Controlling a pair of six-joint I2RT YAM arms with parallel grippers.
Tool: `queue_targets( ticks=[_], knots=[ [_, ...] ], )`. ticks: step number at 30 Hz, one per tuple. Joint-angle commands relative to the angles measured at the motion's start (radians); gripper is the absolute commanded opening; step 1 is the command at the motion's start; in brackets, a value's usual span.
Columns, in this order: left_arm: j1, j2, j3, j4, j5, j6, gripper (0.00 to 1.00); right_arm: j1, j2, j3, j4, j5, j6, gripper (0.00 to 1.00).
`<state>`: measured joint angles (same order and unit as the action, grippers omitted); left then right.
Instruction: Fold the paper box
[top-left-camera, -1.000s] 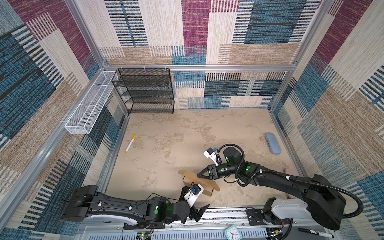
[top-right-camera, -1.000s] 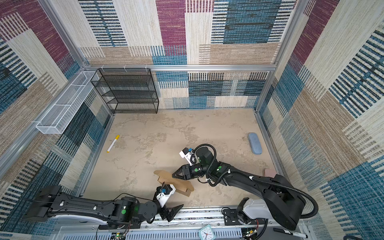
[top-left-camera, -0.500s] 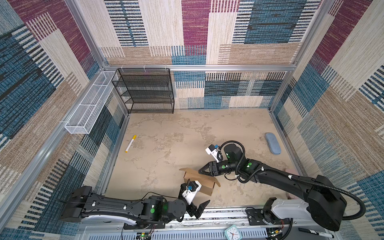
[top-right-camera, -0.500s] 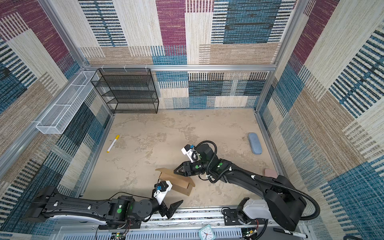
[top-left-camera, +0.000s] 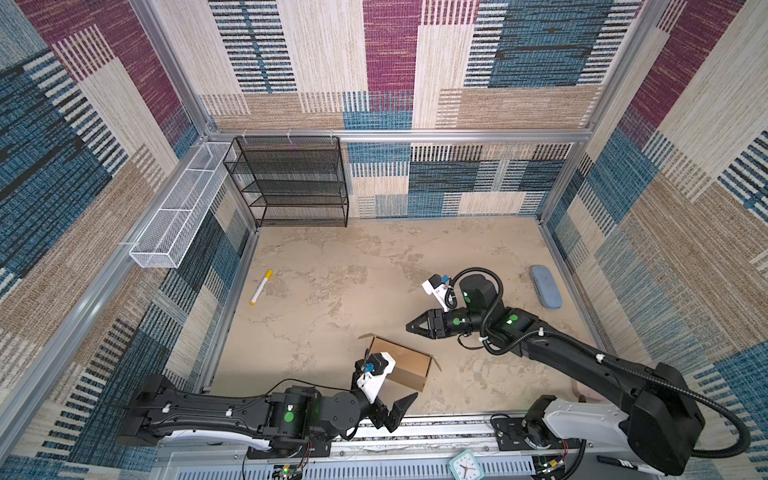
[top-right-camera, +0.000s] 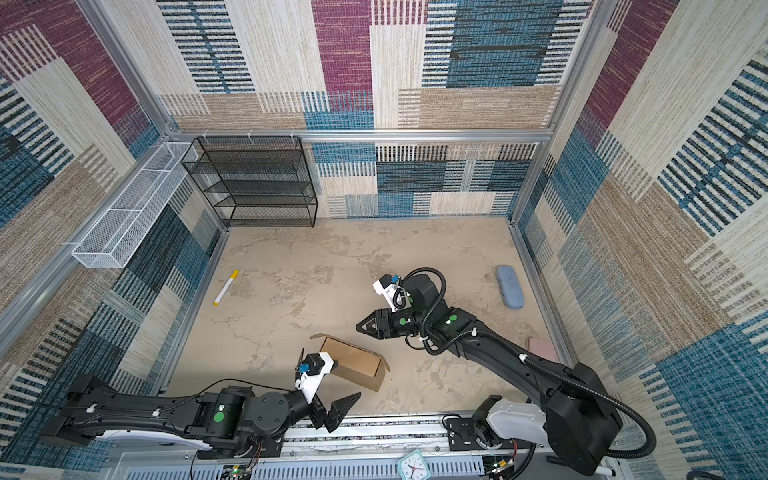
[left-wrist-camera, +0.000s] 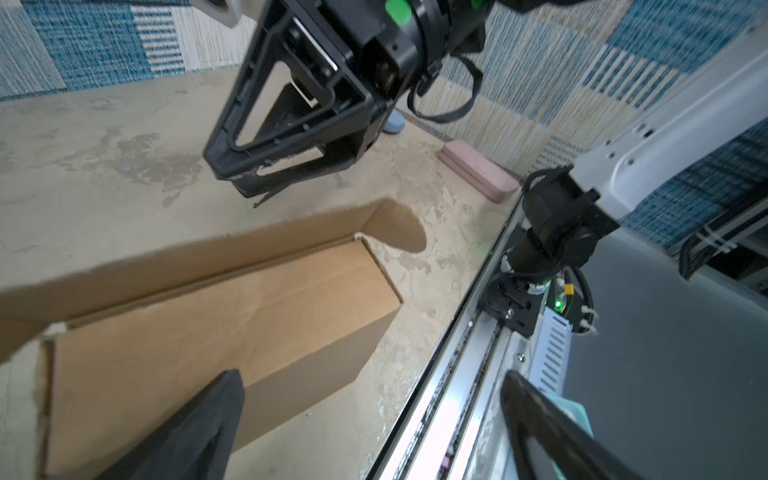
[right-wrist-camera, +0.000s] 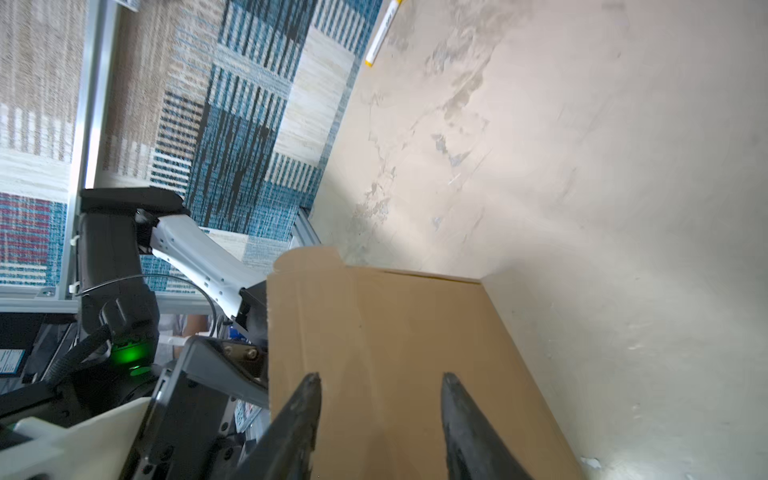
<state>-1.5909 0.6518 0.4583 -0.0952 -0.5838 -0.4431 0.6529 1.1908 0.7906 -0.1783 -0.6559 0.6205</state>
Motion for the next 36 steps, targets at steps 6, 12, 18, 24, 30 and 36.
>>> queue_targets(
  ticks=[6,12,18,24,30,36],
  knots=[
    [0.163,-0.050,0.262,-0.491,0.045,-0.044,0.99,-0.070,-0.069,0.116,-0.220,0.092,-0.136,0.52],
    [0.335,0.036,0.459,-0.740,0.178,0.008,0.99,-0.095,-0.140,0.172,-0.363,0.106,-0.212,0.53],
    [0.483,0.044,0.538,-0.864,0.272,0.135,0.90,-0.095,-0.213,0.190,-0.489,0.056,-0.289,0.53],
    [0.566,0.078,0.534,-0.858,0.404,0.226,0.83,-0.095,-0.262,0.181,-0.616,0.015,-0.345,0.53],
    [0.704,0.154,0.508,-0.809,0.563,0.335,0.68,-0.093,-0.302,0.151,-0.670,-0.063,-0.364,0.52],
    [0.786,0.163,0.502,-0.779,0.602,0.343,0.68,-0.069,-0.329,0.108,-0.646,-0.111,-0.354,0.52]
  ],
)
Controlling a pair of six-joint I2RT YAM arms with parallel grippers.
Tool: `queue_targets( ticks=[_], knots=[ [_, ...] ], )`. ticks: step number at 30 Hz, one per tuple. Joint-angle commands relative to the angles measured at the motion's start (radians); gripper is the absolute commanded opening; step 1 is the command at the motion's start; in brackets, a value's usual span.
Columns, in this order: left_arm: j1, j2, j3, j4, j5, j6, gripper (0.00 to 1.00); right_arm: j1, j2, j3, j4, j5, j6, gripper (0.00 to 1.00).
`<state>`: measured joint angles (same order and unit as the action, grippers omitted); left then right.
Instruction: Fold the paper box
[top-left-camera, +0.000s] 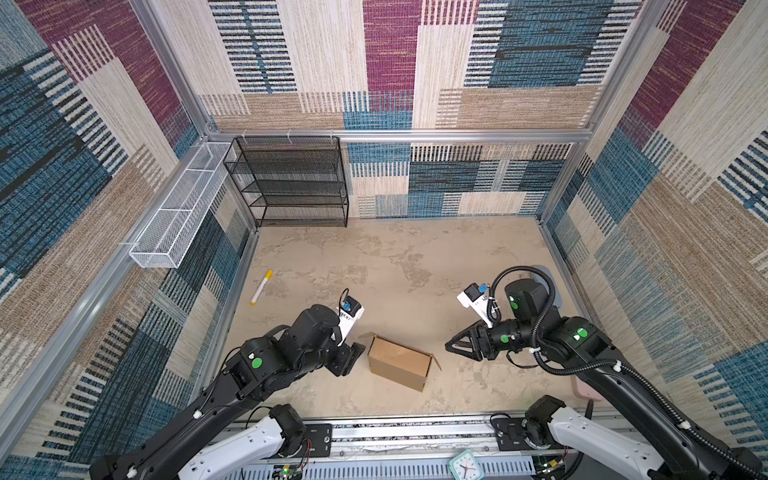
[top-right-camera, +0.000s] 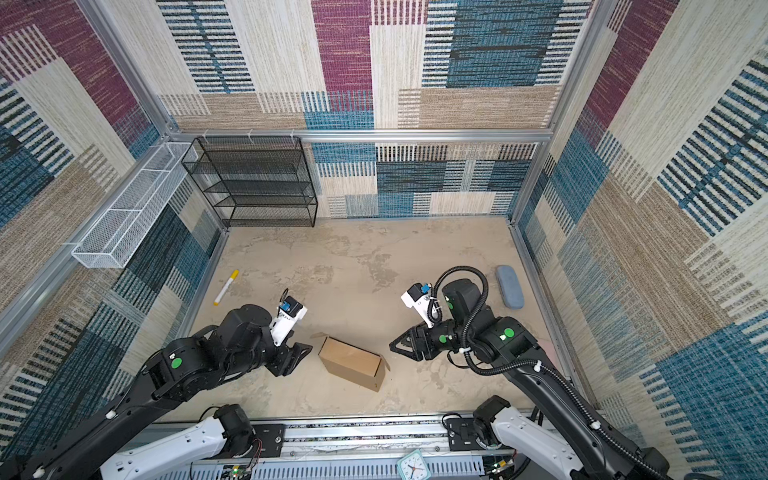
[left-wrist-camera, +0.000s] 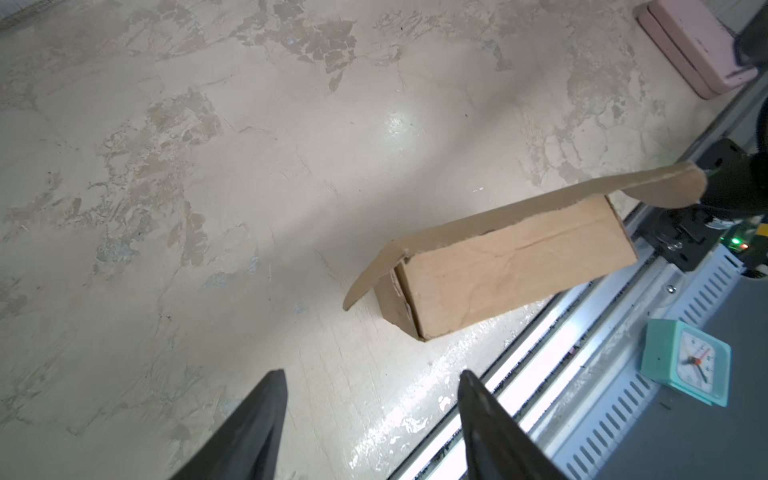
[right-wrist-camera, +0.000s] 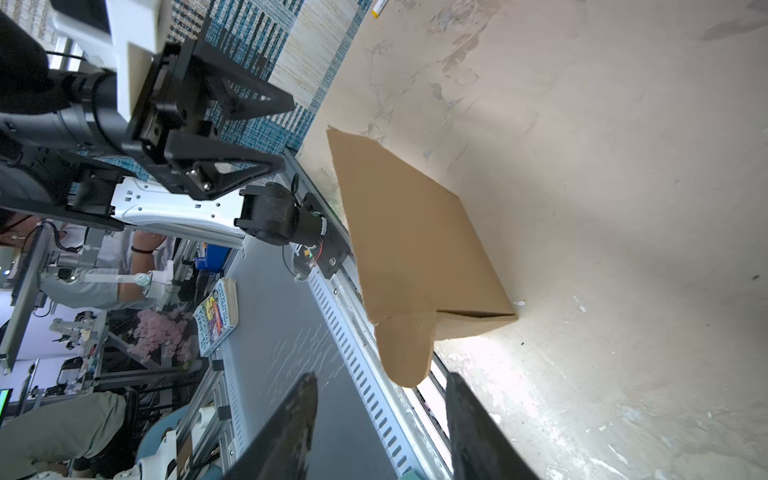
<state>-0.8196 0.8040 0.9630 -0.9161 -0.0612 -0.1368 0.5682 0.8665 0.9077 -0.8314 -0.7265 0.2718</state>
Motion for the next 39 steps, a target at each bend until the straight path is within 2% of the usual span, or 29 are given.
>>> queue_targets(
  ticks=[1,8,17,25,39],
  knots=[
    [0.019,0.025,0.003,0.040,0.086,0.039,0.66,0.028,-0.004,-0.010,0.008,-0.032,-0.002,0.51],
    [0.023,0.083,0.001,0.085,0.106,0.052,0.61,0.139,0.002,-0.006,-0.006,0.102,0.034,0.49],
    [0.039,0.152,0.011,0.106,0.037,0.068,0.48,0.187,0.025,0.000,-0.018,0.189,0.052,0.44],
    [0.047,0.175,0.016,0.112,0.040,0.075,0.43,0.228,0.036,0.000,0.000,0.221,0.072,0.40],
    [0.050,0.202,0.027,0.091,0.062,0.077,0.25,0.265,0.045,0.006,-0.011,0.252,0.081,0.38]
  ],
)
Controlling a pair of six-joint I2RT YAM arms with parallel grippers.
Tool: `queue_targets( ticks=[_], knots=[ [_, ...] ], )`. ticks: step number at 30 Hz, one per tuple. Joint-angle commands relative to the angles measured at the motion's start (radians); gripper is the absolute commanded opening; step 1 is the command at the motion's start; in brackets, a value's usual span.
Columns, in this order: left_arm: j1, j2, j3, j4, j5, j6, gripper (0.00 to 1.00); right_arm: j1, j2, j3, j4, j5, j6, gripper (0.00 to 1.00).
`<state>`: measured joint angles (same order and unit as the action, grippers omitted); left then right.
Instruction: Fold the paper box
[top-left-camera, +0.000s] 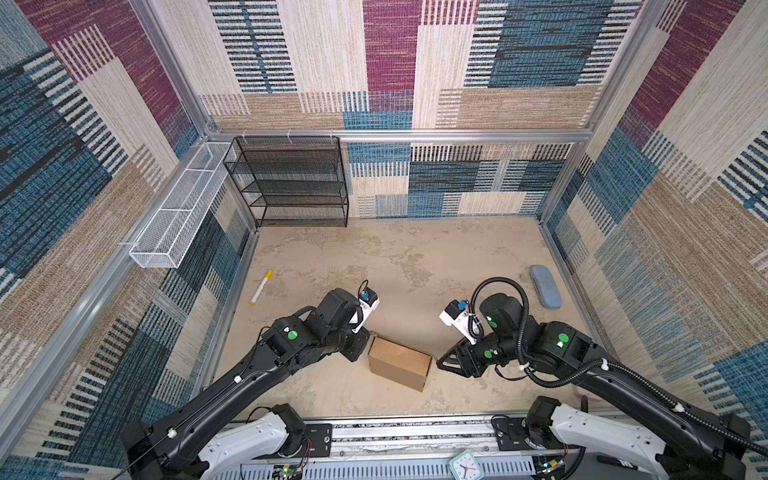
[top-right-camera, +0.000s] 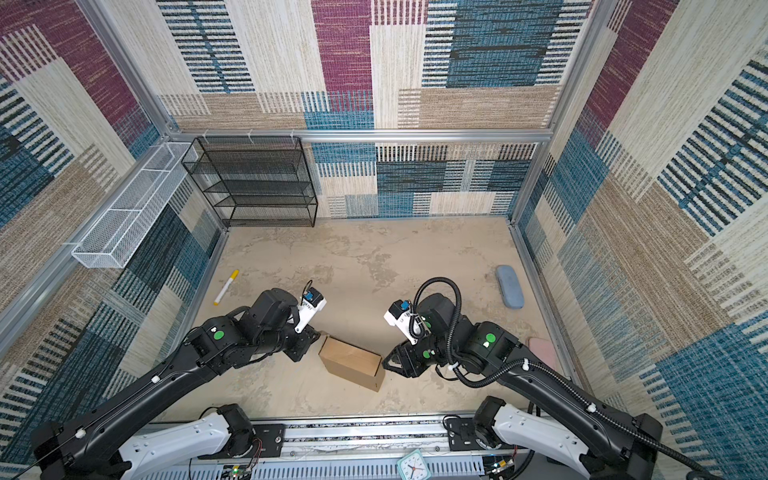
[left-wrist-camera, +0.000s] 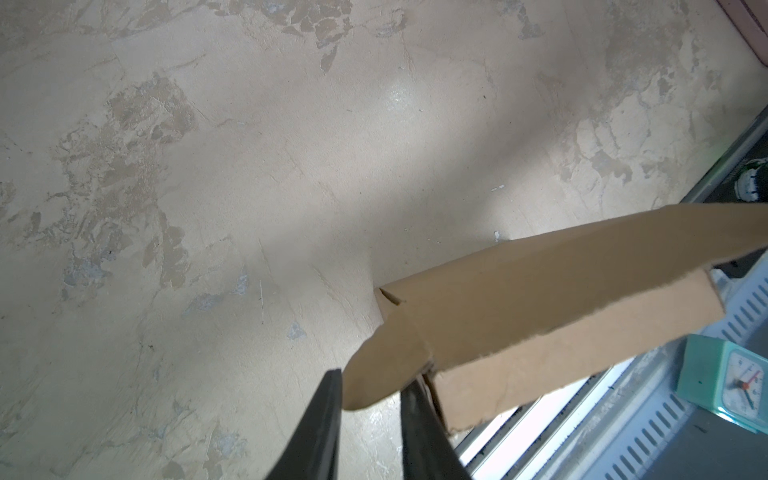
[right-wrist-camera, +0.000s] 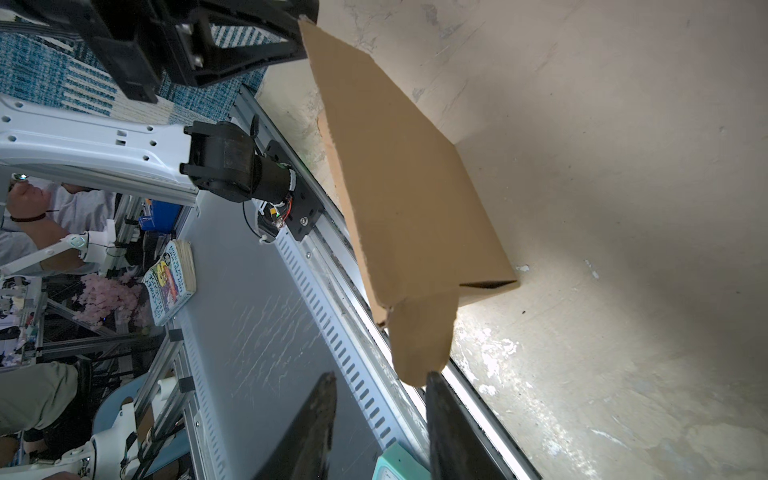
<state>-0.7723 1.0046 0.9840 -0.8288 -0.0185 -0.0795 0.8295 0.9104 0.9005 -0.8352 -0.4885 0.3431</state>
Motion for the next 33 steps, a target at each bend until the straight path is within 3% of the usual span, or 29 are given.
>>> queue_targets(
  ticks=[1,10,15,20,26,30,33],
  knots=[
    [0.002,0.002,0.005,0.002,0.024,0.018,0.24,0.005,0.002,0.014,-0.011,0.019,0.008,0.38],
    [0.002,0.014,0.012,-0.021,0.068,0.011,0.08,0.020,0.025,0.026,-0.031,0.066,0.005,0.36],
    [0.002,0.011,0.014,-0.033,0.078,0.002,0.04,0.028,0.035,0.030,-0.036,0.089,0.005,0.35],
    [0.002,0.014,0.022,-0.044,0.083,0.000,0.02,0.028,0.033,0.086,-0.065,0.190,0.004,0.34],
    [0.002,0.023,0.030,-0.048,0.079,0.004,0.00,0.029,0.054,0.102,-0.044,0.300,-0.013,0.41],
    [0.002,0.022,0.031,-0.048,0.069,0.012,0.00,0.021,0.072,0.127,-0.018,0.435,-0.061,0.51],
    [0.002,0.023,0.030,-0.046,0.068,0.016,0.00,0.002,0.106,0.153,0.010,0.424,-0.099,0.55]
  ],
)
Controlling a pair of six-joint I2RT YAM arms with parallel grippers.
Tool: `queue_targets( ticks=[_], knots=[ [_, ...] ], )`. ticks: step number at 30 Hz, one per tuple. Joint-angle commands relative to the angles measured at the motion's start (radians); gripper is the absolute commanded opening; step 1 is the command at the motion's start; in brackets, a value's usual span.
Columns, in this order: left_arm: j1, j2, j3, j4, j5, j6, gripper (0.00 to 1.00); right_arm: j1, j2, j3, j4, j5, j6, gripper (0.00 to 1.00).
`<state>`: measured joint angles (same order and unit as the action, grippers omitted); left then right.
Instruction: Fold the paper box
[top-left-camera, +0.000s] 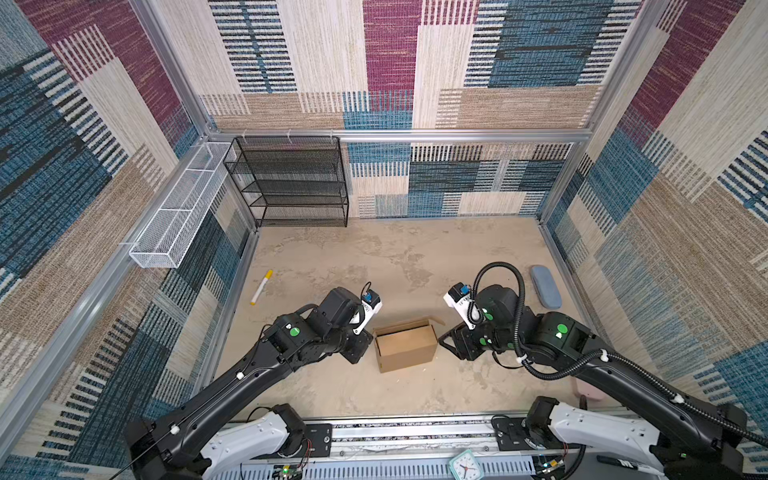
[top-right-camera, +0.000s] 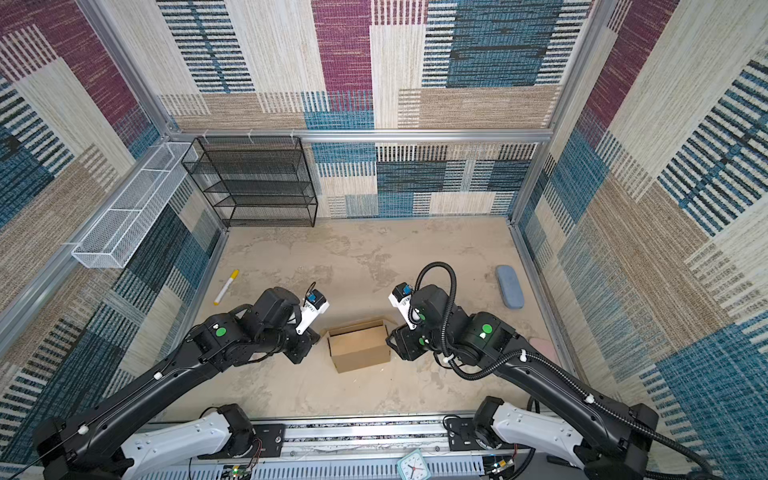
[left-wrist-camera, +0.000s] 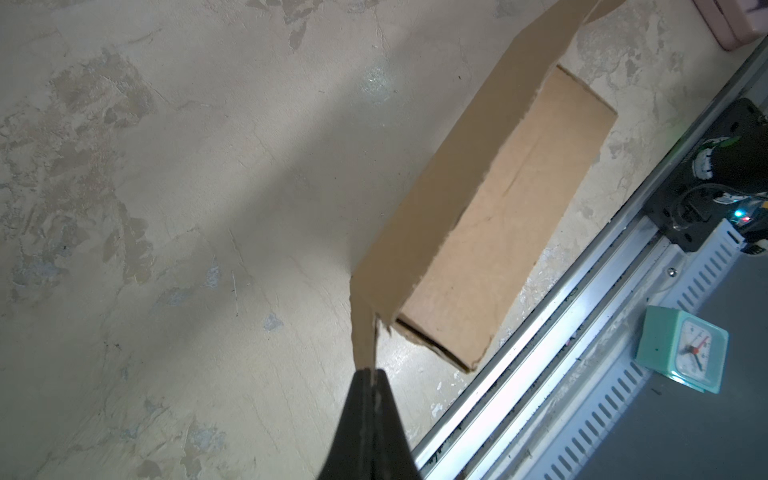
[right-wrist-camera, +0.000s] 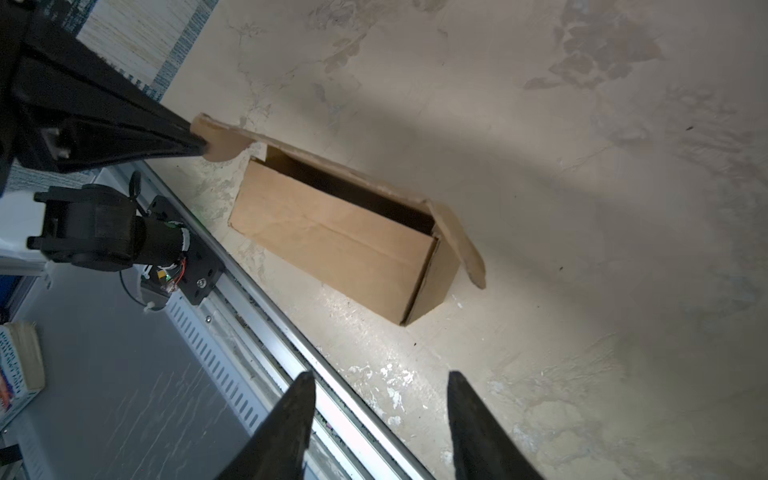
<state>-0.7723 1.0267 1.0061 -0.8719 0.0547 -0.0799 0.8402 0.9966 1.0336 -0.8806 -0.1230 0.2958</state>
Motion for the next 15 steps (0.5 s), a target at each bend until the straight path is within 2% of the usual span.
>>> queue_targets(
  ticks=[1,9,15],
  knots=[
    [0.002,0.003,0.008,-0.002,-0.006,0.017,0.00,-0.013,0.025,0.022,0.071,0.061,-0.055,0.55],
    [0.002,0.008,0.011,-0.002,-0.003,0.020,0.00,-0.068,0.112,0.004,0.131,-0.024,-0.139,0.55],
    [0.003,0.021,0.022,-0.009,0.002,0.022,0.00,-0.087,0.114,0.010,0.157,-0.013,-0.150,0.52]
  ],
)
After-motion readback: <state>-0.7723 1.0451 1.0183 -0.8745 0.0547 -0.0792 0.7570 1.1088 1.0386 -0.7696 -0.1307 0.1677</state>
